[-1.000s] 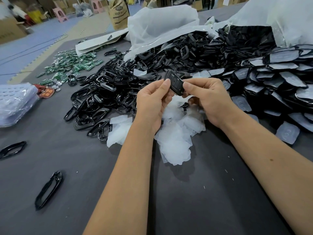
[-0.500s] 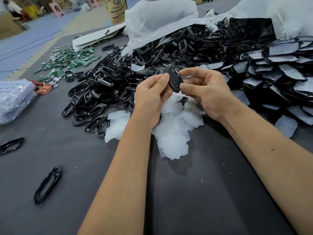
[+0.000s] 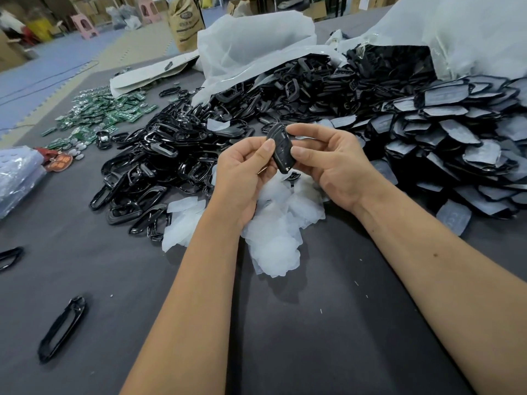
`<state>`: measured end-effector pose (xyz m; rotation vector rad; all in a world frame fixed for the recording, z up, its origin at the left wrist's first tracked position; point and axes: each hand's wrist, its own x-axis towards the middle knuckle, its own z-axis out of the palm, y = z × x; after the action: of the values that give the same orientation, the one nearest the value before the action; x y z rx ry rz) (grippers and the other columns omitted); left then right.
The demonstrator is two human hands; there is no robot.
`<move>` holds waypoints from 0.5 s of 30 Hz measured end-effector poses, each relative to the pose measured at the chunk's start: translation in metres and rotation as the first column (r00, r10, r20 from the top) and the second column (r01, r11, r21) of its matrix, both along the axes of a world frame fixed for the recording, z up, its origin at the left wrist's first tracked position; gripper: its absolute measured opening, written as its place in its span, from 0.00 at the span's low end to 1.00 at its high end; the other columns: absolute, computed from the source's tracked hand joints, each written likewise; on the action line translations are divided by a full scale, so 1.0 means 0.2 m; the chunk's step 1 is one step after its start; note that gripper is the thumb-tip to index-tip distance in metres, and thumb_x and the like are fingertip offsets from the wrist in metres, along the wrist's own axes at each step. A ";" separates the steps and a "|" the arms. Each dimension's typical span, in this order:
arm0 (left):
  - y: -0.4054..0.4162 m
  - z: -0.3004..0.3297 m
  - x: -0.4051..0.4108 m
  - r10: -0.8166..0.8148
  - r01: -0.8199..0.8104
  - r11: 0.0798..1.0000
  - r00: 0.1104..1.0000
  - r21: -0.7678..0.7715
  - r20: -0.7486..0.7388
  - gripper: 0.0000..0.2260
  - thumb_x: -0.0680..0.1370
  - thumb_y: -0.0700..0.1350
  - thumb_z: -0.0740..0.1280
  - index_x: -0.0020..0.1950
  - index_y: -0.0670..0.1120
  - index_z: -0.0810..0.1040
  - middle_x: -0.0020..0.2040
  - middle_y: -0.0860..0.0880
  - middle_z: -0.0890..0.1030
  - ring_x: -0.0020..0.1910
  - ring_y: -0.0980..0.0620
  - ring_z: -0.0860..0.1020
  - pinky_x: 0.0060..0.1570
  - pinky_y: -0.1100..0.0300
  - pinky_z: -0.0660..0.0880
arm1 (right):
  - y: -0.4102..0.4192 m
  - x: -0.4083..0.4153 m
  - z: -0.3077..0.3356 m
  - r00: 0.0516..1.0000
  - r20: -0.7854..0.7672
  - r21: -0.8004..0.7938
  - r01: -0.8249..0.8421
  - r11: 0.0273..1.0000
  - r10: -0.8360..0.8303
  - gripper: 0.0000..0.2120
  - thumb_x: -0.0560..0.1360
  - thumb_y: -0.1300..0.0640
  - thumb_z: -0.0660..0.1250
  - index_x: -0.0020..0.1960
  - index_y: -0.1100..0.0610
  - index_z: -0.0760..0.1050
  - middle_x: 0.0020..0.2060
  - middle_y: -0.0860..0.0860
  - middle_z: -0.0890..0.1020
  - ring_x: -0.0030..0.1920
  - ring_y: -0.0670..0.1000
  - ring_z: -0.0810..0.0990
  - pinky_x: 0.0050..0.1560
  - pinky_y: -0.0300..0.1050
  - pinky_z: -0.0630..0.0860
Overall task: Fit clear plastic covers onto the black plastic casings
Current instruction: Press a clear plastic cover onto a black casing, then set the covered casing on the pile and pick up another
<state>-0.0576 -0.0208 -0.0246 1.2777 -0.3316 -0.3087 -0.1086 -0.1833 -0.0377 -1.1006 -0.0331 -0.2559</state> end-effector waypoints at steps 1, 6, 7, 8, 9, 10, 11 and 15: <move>0.00 0.00 0.00 0.006 -0.006 1.000 1.000 0.007 0.009 0.05 0.83 0.37 0.66 0.51 0.38 0.81 0.41 0.45 0.82 0.37 0.55 0.77 0.38 0.66 0.76 | 0.00 0.00 0.00 1.000 0.003 -0.018 0.019 1.000 -0.019 0.19 0.69 0.69 0.74 0.60 0.63 0.81 0.46 0.58 0.88 0.48 0.57 0.87 0.52 0.49 0.83; -0.02 0.06 0.00 0.013 -0.021 0.995 0.996 0.093 0.084 0.06 0.83 0.38 0.67 0.57 0.38 0.82 0.48 0.33 0.82 0.45 0.46 0.81 0.49 0.58 0.80 | -0.01 -0.05 0.08 0.933 0.082 -0.438 0.350 0.828 -0.350 0.17 0.73 0.71 0.76 0.59 0.60 0.83 0.44 0.54 0.88 0.47 0.50 0.88 0.54 0.48 0.84; -0.04 0.08 -0.01 0.001 -0.011 0.995 0.995 0.097 0.102 0.08 0.83 0.38 0.67 0.59 0.38 0.82 0.51 0.32 0.83 0.47 0.43 0.83 0.52 0.55 0.81 | -0.04 -0.06 0.11 0.903 0.134 -0.528 0.413 0.742 -0.408 0.15 0.72 0.71 0.76 0.58 0.60 0.84 0.44 0.52 0.88 0.47 0.48 0.88 0.55 0.48 0.84; -0.08 0.10 -0.02 0.000 -0.015 0.994 0.991 0.112 0.135 0.08 0.83 0.38 0.67 0.60 0.39 0.82 0.52 0.33 0.84 0.48 0.41 0.84 0.53 0.53 0.82 | -0.07 -0.08 0.15 0.875 0.194 -0.617 0.460 0.638 -0.443 0.14 0.72 0.70 0.76 0.56 0.59 0.85 0.44 0.50 0.88 0.47 0.45 0.87 0.55 0.46 0.84; -0.12 0.13 -0.03 0.001 -0.028 0.989 0.983 0.143 0.186 0.09 0.82 0.38 0.68 0.61 0.40 0.82 0.53 0.34 0.85 0.49 0.41 0.85 0.53 0.53 0.82 | -0.10 -0.10 0.18 0.851 0.254 -0.692 0.492 0.528 -0.461 0.13 0.72 0.69 0.76 0.55 0.58 0.86 0.44 0.48 0.88 0.46 0.42 0.87 0.54 0.41 0.83; -0.18 0.15 -0.04 -0.011 -0.035 0.982 0.970 0.183 0.244 0.10 0.82 0.38 0.68 0.62 0.42 0.82 0.52 0.37 0.85 0.50 0.41 0.86 0.51 0.54 0.83 | -0.14 -0.13 0.21 0.824 0.308 -0.747 0.519 0.416 -0.475 0.13 0.72 0.69 0.75 0.54 0.58 0.87 0.44 0.47 0.88 0.45 0.41 0.86 0.53 0.37 0.82; -0.24 0.17 -0.05 -0.031 -0.039 0.974 0.953 0.224 0.300 0.10 0.82 0.39 0.69 0.62 0.43 0.83 0.52 0.41 0.86 0.50 0.42 0.86 0.49 0.55 0.83 | -0.19 -0.16 0.24 0.799 0.349 -0.782 0.536 0.318 -0.489 0.13 0.72 0.70 0.74 0.53 0.57 0.87 0.45 0.47 0.88 0.45 0.40 0.86 0.53 0.33 0.80; -0.54 0.23 -0.10 -0.147 -0.042 0.926 0.874 0.375 0.463 0.10 0.80 0.43 0.71 0.61 0.45 0.84 0.51 0.51 0.86 0.49 0.55 0.84 0.56 0.53 0.81 | -0.43 -0.28 0.36 0.725 0.421 -0.869 0.495 -0.013 -0.545 0.15 0.73 0.69 0.69 0.52 0.55 0.87 0.47 0.50 0.88 0.47 0.47 0.84 0.55 0.39 0.79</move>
<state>-0.0769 -0.1281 0.0207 1.7273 -0.7681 -0.0903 -0.1650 -0.2697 0.0339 -2.4408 0.3462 -1.0380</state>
